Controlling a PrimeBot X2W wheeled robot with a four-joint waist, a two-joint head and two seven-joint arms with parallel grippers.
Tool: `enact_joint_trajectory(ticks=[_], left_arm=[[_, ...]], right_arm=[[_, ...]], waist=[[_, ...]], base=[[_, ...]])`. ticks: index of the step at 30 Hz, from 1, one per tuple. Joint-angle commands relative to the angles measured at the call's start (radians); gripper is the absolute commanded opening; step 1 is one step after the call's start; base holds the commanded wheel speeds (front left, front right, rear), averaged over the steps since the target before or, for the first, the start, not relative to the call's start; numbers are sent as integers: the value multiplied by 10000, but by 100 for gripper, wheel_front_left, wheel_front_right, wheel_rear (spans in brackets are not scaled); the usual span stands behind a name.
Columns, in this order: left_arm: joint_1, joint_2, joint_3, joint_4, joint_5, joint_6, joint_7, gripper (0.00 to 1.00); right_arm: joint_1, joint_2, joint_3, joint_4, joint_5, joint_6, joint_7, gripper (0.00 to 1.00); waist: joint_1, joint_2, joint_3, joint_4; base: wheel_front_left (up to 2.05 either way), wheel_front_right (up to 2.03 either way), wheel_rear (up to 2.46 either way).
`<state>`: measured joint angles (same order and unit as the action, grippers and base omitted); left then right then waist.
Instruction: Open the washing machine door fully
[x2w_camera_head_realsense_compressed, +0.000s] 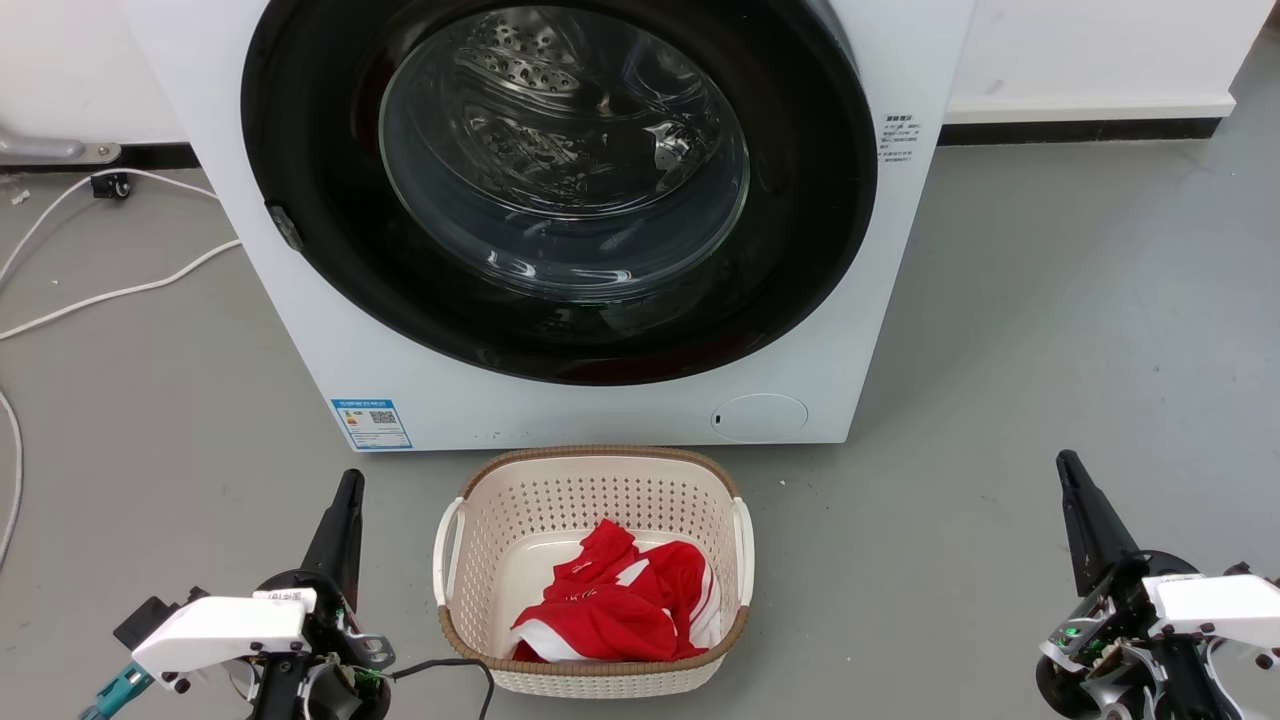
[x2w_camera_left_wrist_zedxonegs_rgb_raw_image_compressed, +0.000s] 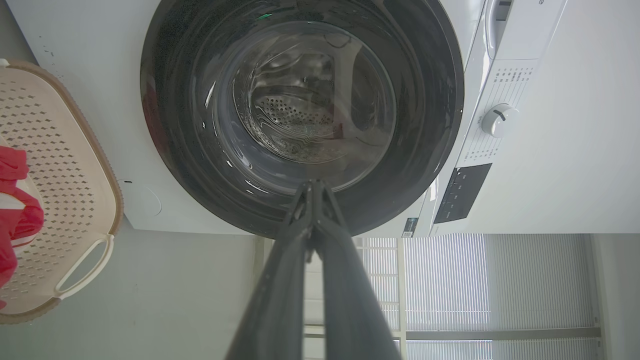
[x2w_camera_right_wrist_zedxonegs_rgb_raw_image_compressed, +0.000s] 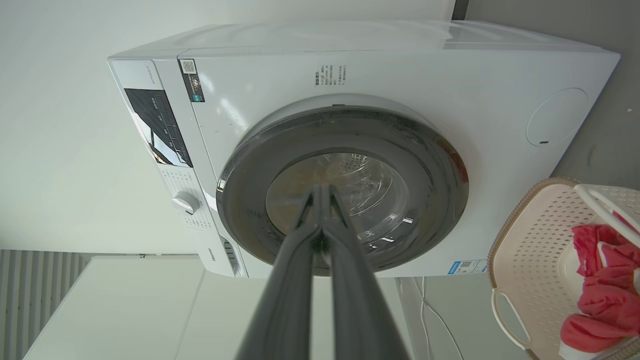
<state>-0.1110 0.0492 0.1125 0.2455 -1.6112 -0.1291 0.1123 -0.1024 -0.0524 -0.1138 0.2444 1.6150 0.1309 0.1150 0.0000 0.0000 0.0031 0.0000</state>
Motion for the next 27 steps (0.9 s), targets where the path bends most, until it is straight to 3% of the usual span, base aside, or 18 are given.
enact_joint_trajectory(ticks=[1, 19, 20, 27], left_arm=[[79, 23, 8, -15, 49, -35, -5, 0], [79, 23, 8, -15, 49, -35, -5, 0], [0, 0, 0, 0, 0, 0, 1, 100], [112, -17, -267, -57, 110, 2, -363, 100]], right_arm=[[-125, 39, 7, 12, -51, -4, -12, 0], [-125, 39, 7, 12, -51, -4, -12, 0], [0, 0, 0, -1, 0, 0, -1, 100], [202, 3, 211, -139, -125, 0, -372, 100]], waist=[[0, 0, 0, 0], [0, 0, 0, 0], [0, 0, 0, 0], [0, 0, -4, -9]], base=[[0, 0, 0], [0, 0, 0], [0, 0, 0], [0, 0, 0]])
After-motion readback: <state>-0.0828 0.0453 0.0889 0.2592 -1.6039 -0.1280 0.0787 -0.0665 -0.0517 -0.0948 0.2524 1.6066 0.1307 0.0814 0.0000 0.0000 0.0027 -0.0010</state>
